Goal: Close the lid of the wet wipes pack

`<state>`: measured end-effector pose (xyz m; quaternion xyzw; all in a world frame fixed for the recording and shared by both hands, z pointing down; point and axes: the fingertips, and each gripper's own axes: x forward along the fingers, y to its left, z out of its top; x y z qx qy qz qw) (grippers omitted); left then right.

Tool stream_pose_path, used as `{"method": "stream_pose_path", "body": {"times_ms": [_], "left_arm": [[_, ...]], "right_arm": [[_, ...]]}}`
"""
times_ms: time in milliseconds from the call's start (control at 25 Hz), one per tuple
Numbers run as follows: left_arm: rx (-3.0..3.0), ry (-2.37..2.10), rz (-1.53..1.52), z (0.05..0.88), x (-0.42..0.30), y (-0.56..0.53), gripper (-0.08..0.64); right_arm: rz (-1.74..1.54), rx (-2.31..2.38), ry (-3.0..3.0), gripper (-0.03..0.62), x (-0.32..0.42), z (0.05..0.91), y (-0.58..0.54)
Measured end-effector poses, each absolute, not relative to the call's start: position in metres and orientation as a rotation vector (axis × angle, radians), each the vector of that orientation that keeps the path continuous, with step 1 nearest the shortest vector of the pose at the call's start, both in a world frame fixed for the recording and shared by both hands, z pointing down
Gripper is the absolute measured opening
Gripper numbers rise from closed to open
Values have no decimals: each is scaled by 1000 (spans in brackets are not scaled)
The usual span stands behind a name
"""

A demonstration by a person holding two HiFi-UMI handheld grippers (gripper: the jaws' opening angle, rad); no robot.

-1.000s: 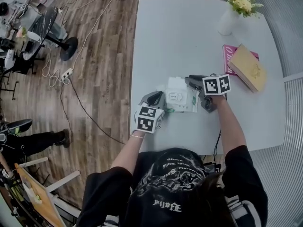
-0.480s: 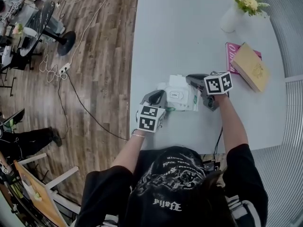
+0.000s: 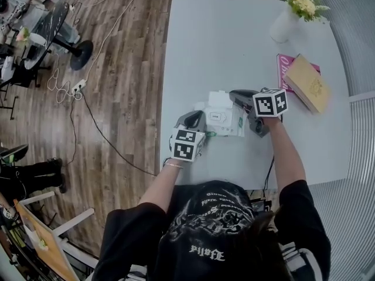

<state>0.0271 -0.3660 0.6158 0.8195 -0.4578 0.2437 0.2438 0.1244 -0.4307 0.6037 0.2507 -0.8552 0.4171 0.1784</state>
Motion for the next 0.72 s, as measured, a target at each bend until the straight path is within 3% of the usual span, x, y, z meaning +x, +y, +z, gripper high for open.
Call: {"method": "stream_pose_path", "body": {"times_ms": [720], "left_arm": [[2202,-1368,561,592,15,-363,14]], "right_arm": [[953,671,-2495,23,110,562,-400]]}}
